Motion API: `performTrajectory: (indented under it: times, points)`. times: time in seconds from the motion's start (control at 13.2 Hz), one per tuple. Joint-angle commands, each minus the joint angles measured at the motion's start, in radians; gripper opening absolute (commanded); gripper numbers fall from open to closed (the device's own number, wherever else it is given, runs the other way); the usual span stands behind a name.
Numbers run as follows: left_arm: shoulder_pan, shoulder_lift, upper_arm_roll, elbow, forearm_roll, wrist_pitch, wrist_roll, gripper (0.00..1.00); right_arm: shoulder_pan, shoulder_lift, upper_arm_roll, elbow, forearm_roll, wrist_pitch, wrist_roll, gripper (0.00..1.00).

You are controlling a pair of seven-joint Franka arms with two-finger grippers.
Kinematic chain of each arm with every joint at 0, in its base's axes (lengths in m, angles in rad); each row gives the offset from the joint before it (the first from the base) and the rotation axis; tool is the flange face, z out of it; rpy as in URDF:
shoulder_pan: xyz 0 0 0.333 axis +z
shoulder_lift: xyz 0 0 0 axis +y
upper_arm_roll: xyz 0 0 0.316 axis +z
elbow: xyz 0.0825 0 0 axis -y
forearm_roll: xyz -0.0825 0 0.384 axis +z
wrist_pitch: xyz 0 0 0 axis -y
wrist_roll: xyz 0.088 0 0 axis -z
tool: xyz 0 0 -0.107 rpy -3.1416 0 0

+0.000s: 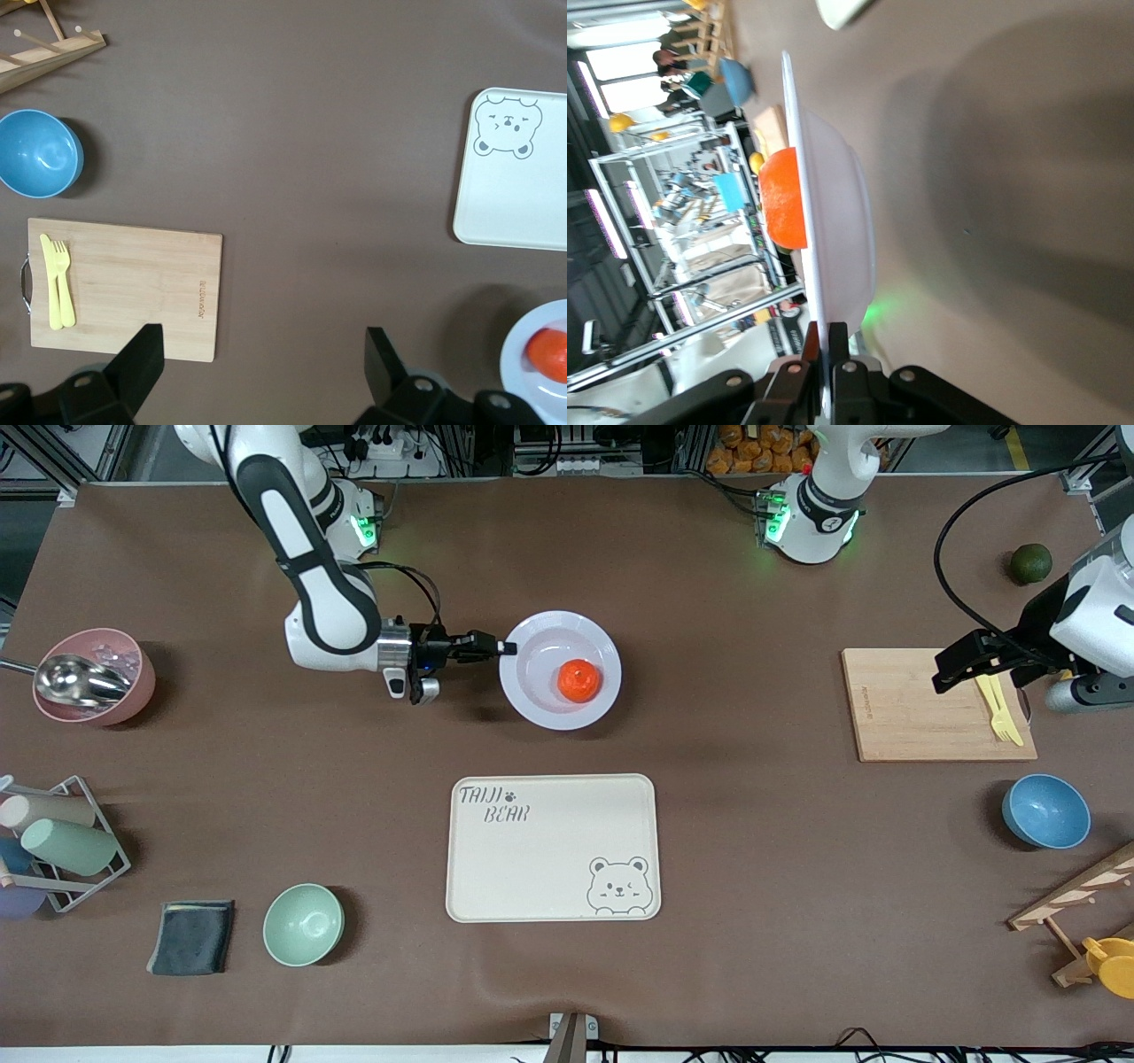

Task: Place orange and plate with both arms
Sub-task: 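Slide the plate with the right gripper onto the bear tray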

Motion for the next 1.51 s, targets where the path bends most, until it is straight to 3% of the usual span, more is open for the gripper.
performTrajectory:
  times: [0.0,0.3,0.68,0.91,1.44]
  points:
    - [0.006,-0.022,0.006,-0.011,-0.018,0.006,0.020,1.00,-0.066,-0.025,0.009,0.025,0.024,-0.048,-0.001,0.00]
    - [0.009,-0.023,0.007,-0.006,-0.011,0.006,0.015,1.00,-0.108,0.011,0.009,0.162,0.025,-0.047,0.002,0.00]
    - [0.009,-0.028,0.009,-0.009,-0.006,-0.003,0.007,1.00,-0.158,0.175,0.009,0.367,0.025,-0.047,0.003,0.00]
    - [0.001,-0.040,-0.008,-0.017,0.083,-0.017,-0.003,1.00,-0.189,0.289,0.011,0.490,0.027,-0.050,0.016,0.00]
    - [0.032,-0.052,-0.014,-0.068,0.034,-0.003,-0.003,1.00,-0.211,0.484,0.011,0.708,0.028,-0.059,0.025,0.00]
